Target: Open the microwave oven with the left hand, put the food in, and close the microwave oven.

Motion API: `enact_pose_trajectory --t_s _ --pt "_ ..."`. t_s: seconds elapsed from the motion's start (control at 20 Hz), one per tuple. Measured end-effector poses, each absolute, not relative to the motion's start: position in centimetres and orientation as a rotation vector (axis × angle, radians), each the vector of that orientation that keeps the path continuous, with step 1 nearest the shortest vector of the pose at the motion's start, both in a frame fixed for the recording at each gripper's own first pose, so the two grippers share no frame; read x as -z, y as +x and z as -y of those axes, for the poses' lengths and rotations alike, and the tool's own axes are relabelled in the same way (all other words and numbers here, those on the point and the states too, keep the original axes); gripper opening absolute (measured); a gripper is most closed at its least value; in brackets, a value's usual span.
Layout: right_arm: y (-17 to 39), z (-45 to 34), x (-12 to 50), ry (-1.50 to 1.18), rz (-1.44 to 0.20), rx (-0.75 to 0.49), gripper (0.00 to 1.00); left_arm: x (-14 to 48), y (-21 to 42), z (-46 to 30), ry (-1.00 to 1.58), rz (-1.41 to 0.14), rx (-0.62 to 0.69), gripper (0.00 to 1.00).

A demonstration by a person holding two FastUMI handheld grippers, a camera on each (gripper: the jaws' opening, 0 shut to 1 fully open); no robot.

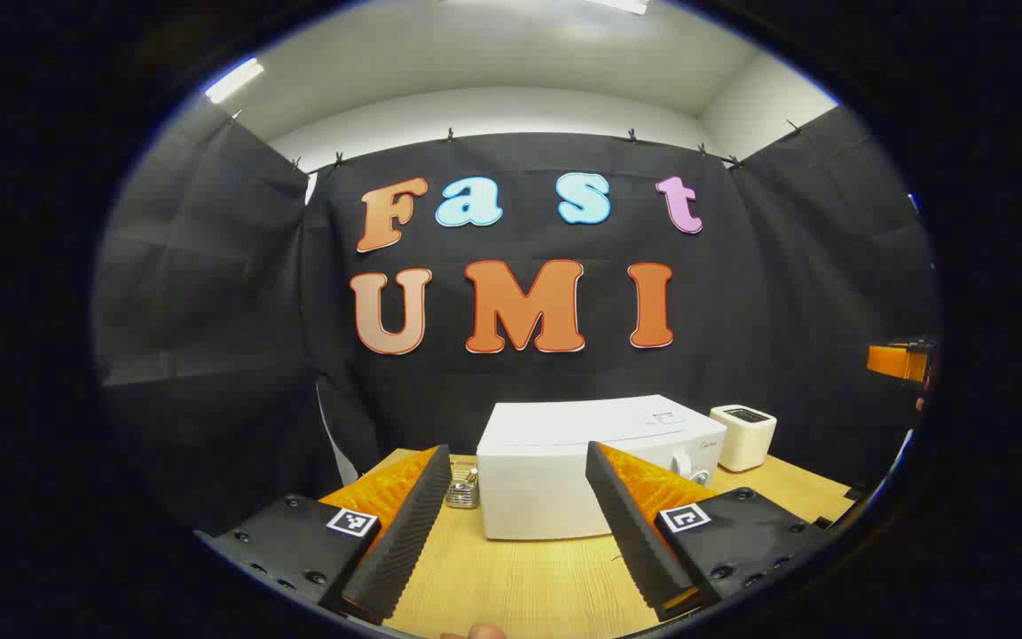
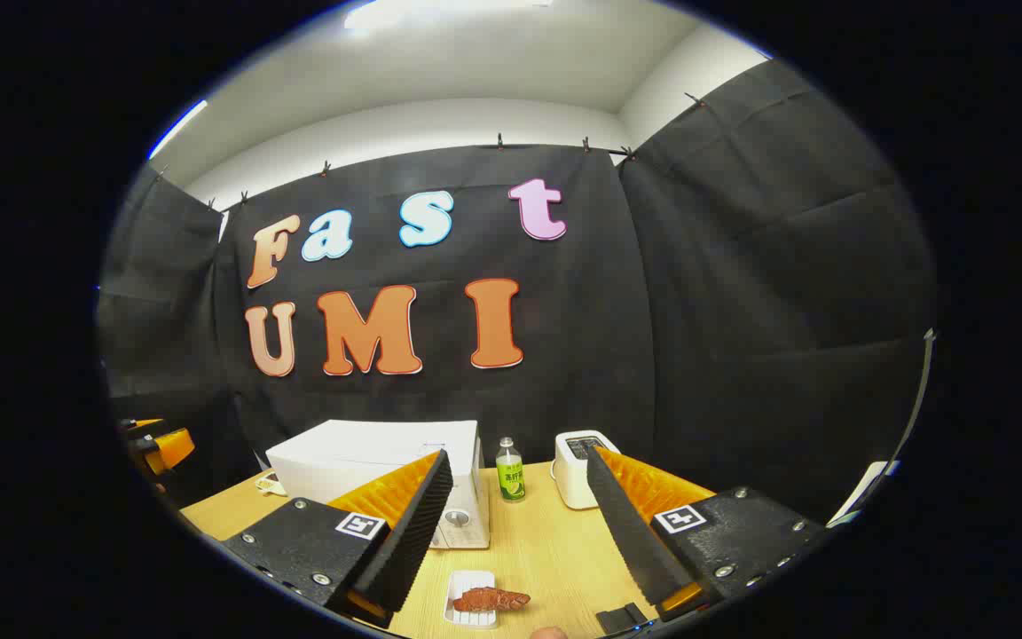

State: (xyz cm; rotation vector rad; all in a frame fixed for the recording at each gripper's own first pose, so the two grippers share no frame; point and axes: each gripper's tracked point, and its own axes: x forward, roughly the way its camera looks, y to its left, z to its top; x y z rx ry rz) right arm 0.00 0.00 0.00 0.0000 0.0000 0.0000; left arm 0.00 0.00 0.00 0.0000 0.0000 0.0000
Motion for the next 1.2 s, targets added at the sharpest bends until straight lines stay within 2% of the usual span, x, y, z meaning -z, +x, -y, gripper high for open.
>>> enact_pose_trajectory --t_s 0.05,0.1,0.15,0.2,0.25,0.3,0.95,1.0,1.05,1.1,1.2 --pt "-0.3 -0.5 0.2 -0.004 -0.003 -0.016 0.95 0.2 0.1 0.0 -0.006 -0.009 0.002 0.99" --pt "-0.4 -0.8 0.2 0.006 -0.004 -0.034 0.95 0.1 0.1 -0.4 -0.002 -0.008 -0.008 0.94" --pt "-0.4 -1.0 0.2 0.018 -0.002 -0.048 0.95 -0.2 0.1 -0.7 0.005 -0.003 -0.017 0.94" --pt "-0.2 -0.9 0.3 0.019 -0.005 -0.048 0.95 -0.1 0.1 -0.5 0.006 -0.002 -0.016 0.99" --pt "0.0 -0.5 0.5 0.013 -0.006 -0.037 0.95 -0.2 0.2 -0.3 0.001 0.0 -0.011 0.94" --pt "0.1 -0.2 0.5 0.001 -0.002 -0.027 0.95 -0.1 0.2 -0.1 -0.002 -0.001 -0.007 0.99" --pt "0.4 0.0 1.0 -0.047 -0.016 -0.008 0.94 0.0 0.0 -0.8 -0.023 0.003 0.001 1.0" --pt "0.7 0.0 1.2 -0.042 -0.019 -0.007 0.95 0.0 0.3 -1.3 -0.017 0.006 -0.014 0.94" --pt "1.0 -0.2 1.2 -0.04 -0.025 -0.012 0.95 -0.2 0.8 -1.9 -0.006 0.002 -0.034 0.94" --pt "1.3 -0.4 1.2 -0.041 -0.029 -0.013 0.95 -0.2 1.3 -2.0 -0.006 0.003 -0.044 0.99" --pt "1.6 -0.5 1.2 -0.036 -0.031 -0.002 0.95 -0.3 1.7 -1.6 -0.03 0.013 -0.04 1.0"
